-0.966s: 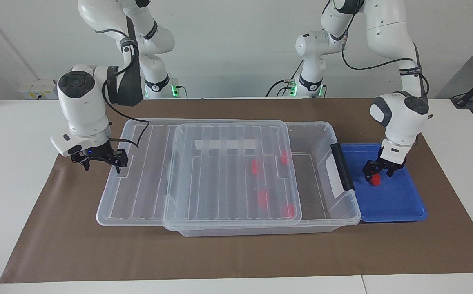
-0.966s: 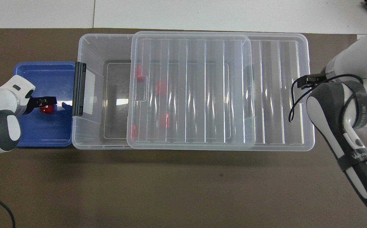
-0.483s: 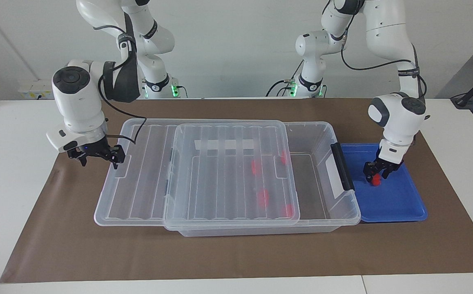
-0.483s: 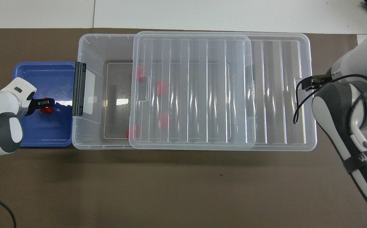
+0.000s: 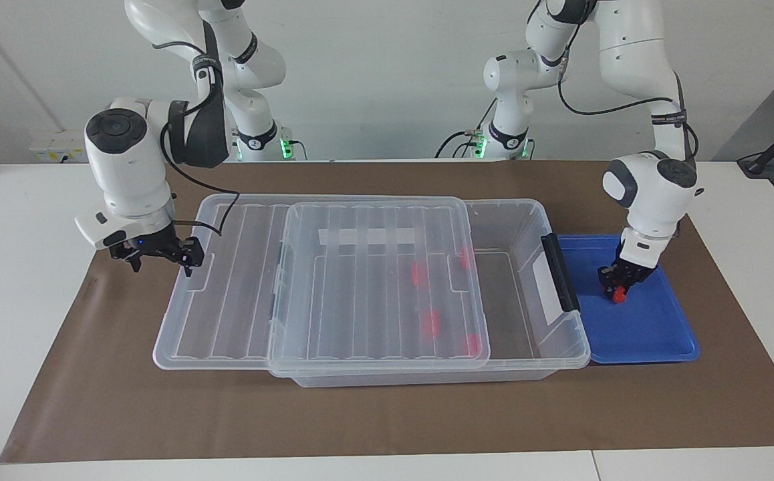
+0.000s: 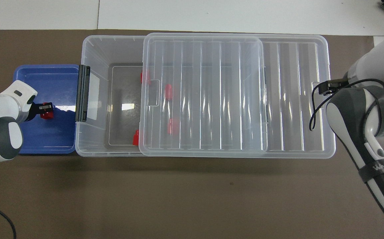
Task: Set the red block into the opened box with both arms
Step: 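Grasp the red block in the blue tray with the left gripper, then lift the red block and carry it over the open box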
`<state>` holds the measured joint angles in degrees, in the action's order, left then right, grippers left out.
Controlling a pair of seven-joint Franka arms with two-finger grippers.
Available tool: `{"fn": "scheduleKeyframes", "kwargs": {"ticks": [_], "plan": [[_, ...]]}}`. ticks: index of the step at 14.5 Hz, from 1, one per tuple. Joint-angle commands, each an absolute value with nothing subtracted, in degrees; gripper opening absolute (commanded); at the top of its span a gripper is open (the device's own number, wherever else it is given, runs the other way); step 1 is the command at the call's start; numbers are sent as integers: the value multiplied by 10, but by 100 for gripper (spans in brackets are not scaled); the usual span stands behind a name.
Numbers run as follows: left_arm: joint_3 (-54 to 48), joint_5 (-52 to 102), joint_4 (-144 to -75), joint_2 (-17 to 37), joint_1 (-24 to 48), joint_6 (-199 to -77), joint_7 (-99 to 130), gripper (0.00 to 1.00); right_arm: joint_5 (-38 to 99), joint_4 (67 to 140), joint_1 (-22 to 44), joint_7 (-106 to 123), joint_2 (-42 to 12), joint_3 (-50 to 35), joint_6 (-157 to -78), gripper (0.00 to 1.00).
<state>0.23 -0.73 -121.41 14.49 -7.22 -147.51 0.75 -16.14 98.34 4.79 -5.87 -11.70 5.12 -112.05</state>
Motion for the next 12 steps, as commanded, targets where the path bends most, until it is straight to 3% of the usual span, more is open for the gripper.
{"fn": "scheduleKeyframes", "kwargs": {"ticks": [1, 7, 12], "plan": [[9, -5, -1131, 123, -64, -1323, 30, 0, -190, 989, 40, -43, -107, 48, -1105, 100], [3, -6, -1020, 87, -55, -1124, 62, 0, -198, 987, 40, -43, -103, 47, -1099, 100], [2, -1, -937, 85, 24, -1025, 209, 0, -114, 980, 41, -47, -55, 45, -1082, 100]]}}
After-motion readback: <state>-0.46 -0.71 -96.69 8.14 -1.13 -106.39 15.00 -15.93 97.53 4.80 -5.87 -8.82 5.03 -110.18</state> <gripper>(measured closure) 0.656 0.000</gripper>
